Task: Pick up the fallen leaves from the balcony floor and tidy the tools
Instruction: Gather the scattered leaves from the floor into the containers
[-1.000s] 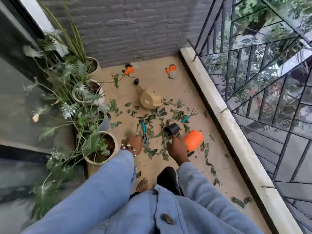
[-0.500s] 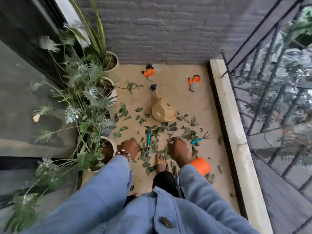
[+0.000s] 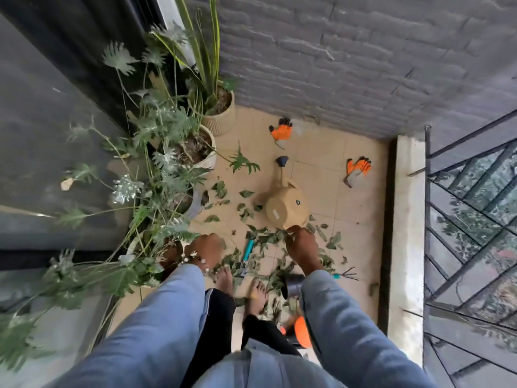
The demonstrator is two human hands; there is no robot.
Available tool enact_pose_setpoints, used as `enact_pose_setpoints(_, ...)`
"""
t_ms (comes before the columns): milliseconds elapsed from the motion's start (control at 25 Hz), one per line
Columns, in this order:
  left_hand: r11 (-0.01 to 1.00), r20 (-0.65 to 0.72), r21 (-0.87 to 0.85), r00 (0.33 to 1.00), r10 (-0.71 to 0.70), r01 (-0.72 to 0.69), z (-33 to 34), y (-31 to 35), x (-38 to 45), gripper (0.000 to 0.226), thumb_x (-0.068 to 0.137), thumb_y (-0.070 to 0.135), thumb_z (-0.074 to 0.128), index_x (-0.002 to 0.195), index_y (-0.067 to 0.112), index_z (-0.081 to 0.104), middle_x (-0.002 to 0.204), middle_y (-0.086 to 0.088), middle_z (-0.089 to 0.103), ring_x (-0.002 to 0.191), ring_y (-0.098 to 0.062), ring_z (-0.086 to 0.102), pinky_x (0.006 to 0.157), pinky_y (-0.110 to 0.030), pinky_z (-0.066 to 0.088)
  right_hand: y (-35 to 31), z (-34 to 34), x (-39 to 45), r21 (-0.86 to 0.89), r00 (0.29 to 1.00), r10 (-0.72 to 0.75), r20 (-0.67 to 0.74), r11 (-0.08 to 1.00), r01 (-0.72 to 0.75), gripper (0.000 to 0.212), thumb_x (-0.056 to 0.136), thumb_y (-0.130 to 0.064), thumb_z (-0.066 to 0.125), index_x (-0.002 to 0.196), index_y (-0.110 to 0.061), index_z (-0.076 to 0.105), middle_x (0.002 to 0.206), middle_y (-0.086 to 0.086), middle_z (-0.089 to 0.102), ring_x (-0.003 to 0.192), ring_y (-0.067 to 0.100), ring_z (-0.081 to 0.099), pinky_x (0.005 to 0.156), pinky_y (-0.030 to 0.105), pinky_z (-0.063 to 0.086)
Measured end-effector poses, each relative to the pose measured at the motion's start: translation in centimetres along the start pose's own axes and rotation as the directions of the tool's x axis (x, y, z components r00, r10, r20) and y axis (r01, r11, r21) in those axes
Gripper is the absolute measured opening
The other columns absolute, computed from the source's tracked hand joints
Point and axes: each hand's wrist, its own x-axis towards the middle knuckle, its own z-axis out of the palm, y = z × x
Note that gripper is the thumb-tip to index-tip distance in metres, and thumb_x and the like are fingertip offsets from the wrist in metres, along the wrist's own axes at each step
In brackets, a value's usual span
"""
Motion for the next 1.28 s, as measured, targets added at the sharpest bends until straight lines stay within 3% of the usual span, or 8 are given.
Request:
enact_pose_setpoints(240,1.0,0.011,0.022,1.0,0.004,-0.004,-3.7,-1.7,3.0,0.034,0.097,0.026,0.049,0.129,0.017,0.057,0.129,-0.014,0.06,0.118,-0.033,0.055,0.096,-0.038,0.047,-3.5,0.6,1.2,-0.001,1.0,0.025,-0.011,1.0,-0.025,0.032,0.093,-0.027,0.049,0.12,-0.015,0.061,0.119,0.015,0.063,0.112,0.036,0.055,0.088,0.039,0.047)
enact_pose_setpoints(480,0.988,0.046,0.106,0.993,0.104,-0.108,-6.4,0.1,5.7,0.031,0.095,0.027,0.05,0.123,0.017,0.06,0.122,-0.014,0.063,0.113,-0.034,0.058,0.094,-0.041,0.048,-4.7,0.5,0.9,0.052,0.992,0.098,-0.084,0.994,-0.094,0.031,0.094,-0.03,0.047,0.118,-0.014,0.06,0.116,0.014,0.062,0.11,0.035,0.055,0.085,0.037,0.046)
enact_pose_setpoints(800,0.913,0.087,0.213,0.938,0.336,-0.347,-8.4,12.5,11.9,0.031,0.096,0.025,0.048,0.121,0.013,0.062,0.121,-0.011,0.064,0.112,-0.031,0.058,0.093,-0.038,0.048,1.1,-4.9,5.6,0.19,0.949,0.284,-0.14,0.948,-0.256,0.026,0.089,-0.025,0.048,0.104,-0.014,0.066,0.106,0.014,0.066,0.104,0.035,0.06,0.084,0.039,0.05)
enact_pose_setpoints(1080,0.892,0.014,0.215,0.914,0.405,-0.399,-13.2,22.7,17.8,0.029,0.09,0.021,0.05,0.113,0.011,0.064,0.114,-0.015,0.065,0.106,-0.034,0.06,0.09,-0.04,0.048,3.4,-14.5,13.8,0.279,0.939,0.271,-0.213,0.938,-0.207,0.022,0.09,-0.02,0.051,0.09,-0.008,0.069,0.096,0.016,0.069,0.093,0.038,0.063,0.077,0.037,0.05)
enact_pose_setpoints(1280,0.848,0.034,0.285,0.889,0.456,-0.447,-17.1,28.0,23.5,0.032,0.092,0.024,0.049,0.121,0.016,0.061,0.125,-0.01,0.061,0.114,-0.032,0.056,0.093,-0.037,0.047,2.8,-17.1,18.5,0.335,0.927,0.305,-0.219,0.916,-0.222,0.021,0.091,-0.022,0.051,0.088,-0.008,0.067,0.098,0.015,0.068,0.094,0.039,0.061,0.076,0.038,0.05)
